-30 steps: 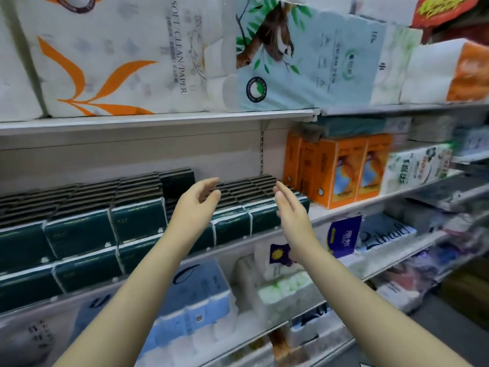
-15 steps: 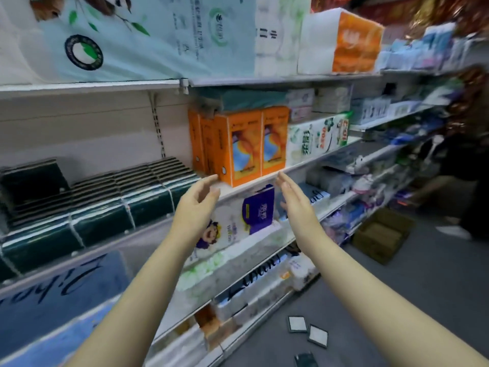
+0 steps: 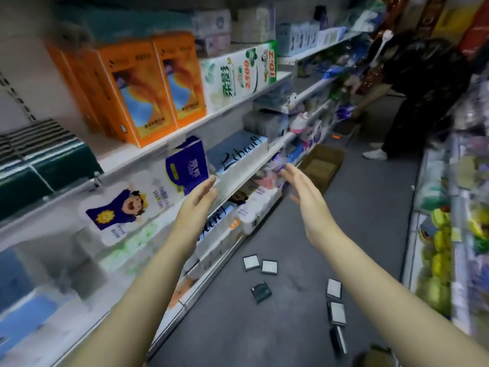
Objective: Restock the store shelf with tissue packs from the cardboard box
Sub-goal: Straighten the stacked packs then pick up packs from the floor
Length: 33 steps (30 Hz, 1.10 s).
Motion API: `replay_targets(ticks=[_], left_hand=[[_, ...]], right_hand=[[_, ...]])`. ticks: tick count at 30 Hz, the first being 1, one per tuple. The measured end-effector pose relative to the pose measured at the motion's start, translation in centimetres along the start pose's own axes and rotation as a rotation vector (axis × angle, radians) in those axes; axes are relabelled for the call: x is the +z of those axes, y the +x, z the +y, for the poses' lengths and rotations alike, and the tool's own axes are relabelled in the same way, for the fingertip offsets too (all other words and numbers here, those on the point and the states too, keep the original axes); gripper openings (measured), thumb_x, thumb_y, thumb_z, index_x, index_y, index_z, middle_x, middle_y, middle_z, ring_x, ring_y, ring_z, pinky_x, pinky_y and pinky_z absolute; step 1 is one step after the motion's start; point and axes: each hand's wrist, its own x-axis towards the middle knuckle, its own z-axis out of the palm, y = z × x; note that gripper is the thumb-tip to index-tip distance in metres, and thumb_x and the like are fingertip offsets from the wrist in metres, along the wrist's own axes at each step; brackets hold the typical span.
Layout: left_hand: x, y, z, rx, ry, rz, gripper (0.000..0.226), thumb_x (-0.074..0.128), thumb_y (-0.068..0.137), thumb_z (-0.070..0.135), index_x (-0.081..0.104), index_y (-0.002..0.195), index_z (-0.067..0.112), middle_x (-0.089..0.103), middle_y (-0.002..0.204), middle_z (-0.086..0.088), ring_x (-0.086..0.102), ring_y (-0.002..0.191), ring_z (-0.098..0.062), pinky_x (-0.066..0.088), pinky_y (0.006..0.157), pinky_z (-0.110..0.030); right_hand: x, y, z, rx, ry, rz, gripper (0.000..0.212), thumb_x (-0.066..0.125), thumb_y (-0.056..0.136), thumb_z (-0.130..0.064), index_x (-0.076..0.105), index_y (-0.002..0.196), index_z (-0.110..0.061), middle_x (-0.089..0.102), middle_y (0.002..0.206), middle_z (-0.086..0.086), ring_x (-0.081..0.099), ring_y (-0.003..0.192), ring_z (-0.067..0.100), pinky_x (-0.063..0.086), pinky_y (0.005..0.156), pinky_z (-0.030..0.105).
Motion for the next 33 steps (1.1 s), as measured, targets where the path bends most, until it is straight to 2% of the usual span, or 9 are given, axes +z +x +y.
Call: replay_targets(ticks=[3, 8, 13, 16, 20, 22, 27, 30, 33], left_hand=[[2.0, 1.2, -2.4, -0.044, -0.006, -0.057, 0.040, 0.048, 0.102, 0.023, 0.048, 0.142, 0.021, 0.047, 0.143, 0.012, 0.044, 0.128, -0.002, 0.035, 0.105, -0.022], [4.7, 5.0, -7.0, -0.141, -0.021, -0.144, 0.035, 0.049, 0.101, 0.018, 0.051, 0.136, 0.020, 0.056, 0.125, 0.014, 0.055, 0.100, 0.016, 0.042, 0.082, -0.004], [5.6, 10.3, -11.7, -0.282, -0.010, -0.207, 0.040, 0.051, 0.100, 0.021, 0.049, 0.140, 0.022, 0.051, 0.135, 0.013, 0.048, 0.123, -0.003, 0.035, 0.098, -0.019], [5.8, 13.1, -14.6, -0.348, -0.021, -0.222, 0.038, 0.052, 0.099, 0.017, 0.052, 0.137, 0.019, 0.053, 0.131, 0.013, 0.050, 0.116, 0.001, 0.038, 0.086, -0.005], [6.2, 16.4, -19.0, -0.440, 0.032, -0.223, 0.040, 0.054, 0.098, 0.017, 0.052, 0.138, 0.013, 0.054, 0.128, 0.010, 0.053, 0.113, -0.001, 0.040, 0.069, 0.003], [6.7, 17.6, -20.9, -0.494, 0.034, -0.238, 0.038, 0.052, 0.099, 0.016, 0.050, 0.138, 0.014, 0.052, 0.127, 0.011, 0.053, 0.102, 0.006, 0.040, 0.066, 0.003], [8.6, 20.2, -24.9, -0.586, 0.101, -0.247, 0.041, 0.049, 0.100, 0.011, 0.045, 0.141, 0.009, 0.047, 0.129, 0.006, 0.043, 0.118, -0.004, 0.036, 0.072, 0.002], [10.3, 21.5, -28.3, -0.612, 0.178, -0.252, 0.042, 0.054, 0.099, 0.020, 0.046, 0.140, 0.018, 0.046, 0.141, 0.005, 0.039, 0.134, -0.010, 0.033, 0.095, -0.017], [11.7, 22.2, -32.2, -0.632, 0.302, -0.210, 0.041, 0.056, 0.097, 0.023, 0.050, 0.138, 0.024, 0.046, 0.143, 0.006, 0.040, 0.134, -0.011, 0.034, 0.098, -0.023]], right_hand=[[-1.9, 0.0, 2.1, 0.055, -0.034, 0.050, 0.029, 0.029, 0.106, -0.038, 0.045, 0.129, -0.045, 0.050, 0.140, -0.016, 0.042, 0.129, -0.004, 0.028, 0.117, 0.033], [-4.4, 2.4, 7.0, 0.185, -0.082, 0.159, 0.040, 0.030, 0.106, -0.037, 0.044, 0.142, -0.028, 0.052, 0.141, -0.011, 0.041, 0.132, 0.000, 0.027, 0.118, 0.038], [-4.4, 6.6, 11.8, 0.290, -0.087, 0.232, 0.039, 0.032, 0.105, -0.034, 0.045, 0.141, -0.023, 0.051, 0.144, -0.004, 0.044, 0.130, 0.003, 0.028, 0.118, 0.037], [-3.5, 9.8, 14.9, 0.359, -0.102, 0.268, 0.038, 0.032, 0.106, -0.032, 0.047, 0.139, -0.023, 0.052, 0.141, -0.005, 0.044, 0.131, 0.007, 0.031, 0.116, 0.037], [-2.2, 13.6, 18.7, 0.484, -0.065, 0.271, 0.027, 0.032, 0.106, -0.035, 0.049, 0.127, -0.033, 0.051, 0.141, -0.010, 0.043, 0.131, 0.009, 0.044, 0.079, 0.016], [-2.0, 15.2, 20.5, 0.524, -0.011, 0.302, 0.030, 0.034, 0.105, -0.033, 0.049, 0.131, -0.028, 0.049, 0.144, -0.007, 0.042, 0.133, 0.011, 0.041, 0.080, 0.014], [-2.2, 19.0, 25.3, 0.568, -0.044, 0.255, 0.035, 0.039, 0.104, -0.033, 0.048, 0.137, -0.025, 0.053, 0.140, -0.006, 0.045, 0.131, 0.008, 0.036, 0.107, 0.027], [-3.1, 21.5, 28.8, 0.581, -0.107, 0.189, 0.040, 0.051, 0.100, -0.022, 0.048, 0.140, -0.018, 0.053, 0.137, -0.003, 0.049, 0.127, 0.010, 0.039, 0.103, 0.021], [-4.5, 23.5, 33.3, 0.631, -0.144, 0.115, 0.039, 0.063, 0.094, -0.022, 0.054, 0.131, -0.030, 0.055, 0.134, -0.004, 0.052, 0.126, 0.015, 0.041, 0.109, 0.038]])
